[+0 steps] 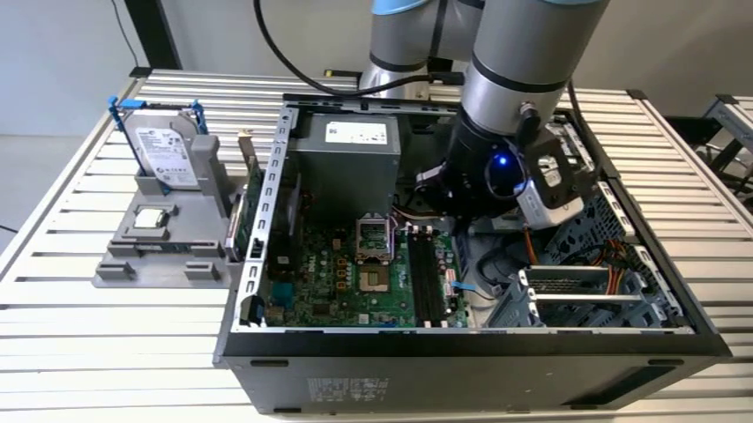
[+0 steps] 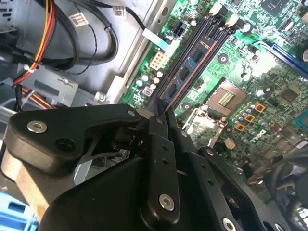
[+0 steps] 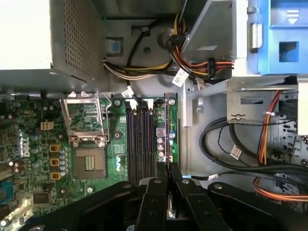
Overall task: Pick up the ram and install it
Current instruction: 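Insert the ram into the slot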
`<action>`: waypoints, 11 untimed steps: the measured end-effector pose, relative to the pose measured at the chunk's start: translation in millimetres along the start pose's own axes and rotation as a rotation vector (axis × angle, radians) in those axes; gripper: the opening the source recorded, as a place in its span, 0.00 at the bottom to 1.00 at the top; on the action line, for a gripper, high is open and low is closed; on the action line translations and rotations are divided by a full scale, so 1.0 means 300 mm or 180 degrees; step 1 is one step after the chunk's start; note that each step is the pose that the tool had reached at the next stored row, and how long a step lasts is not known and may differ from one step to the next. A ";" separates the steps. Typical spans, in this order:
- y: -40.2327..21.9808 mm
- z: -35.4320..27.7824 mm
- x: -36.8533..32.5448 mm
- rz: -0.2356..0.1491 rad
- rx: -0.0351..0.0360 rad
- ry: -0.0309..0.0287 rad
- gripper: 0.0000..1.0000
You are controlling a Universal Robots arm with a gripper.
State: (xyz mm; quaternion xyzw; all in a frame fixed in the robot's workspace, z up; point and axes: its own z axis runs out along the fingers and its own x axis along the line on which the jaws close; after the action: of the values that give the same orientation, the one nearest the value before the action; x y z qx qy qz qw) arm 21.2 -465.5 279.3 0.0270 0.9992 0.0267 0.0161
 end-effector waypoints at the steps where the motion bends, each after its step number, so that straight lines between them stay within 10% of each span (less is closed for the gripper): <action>1: 0.000 0.006 0.000 0.0003 0.0002 0.0000 0.00; 11: -0.011 0.039 0.002 0.0006 0.0005 0.0013 0.00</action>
State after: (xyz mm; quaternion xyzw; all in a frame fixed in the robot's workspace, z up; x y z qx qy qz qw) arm 21.0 -468.1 267.5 0.0279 0.9992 0.0259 0.0139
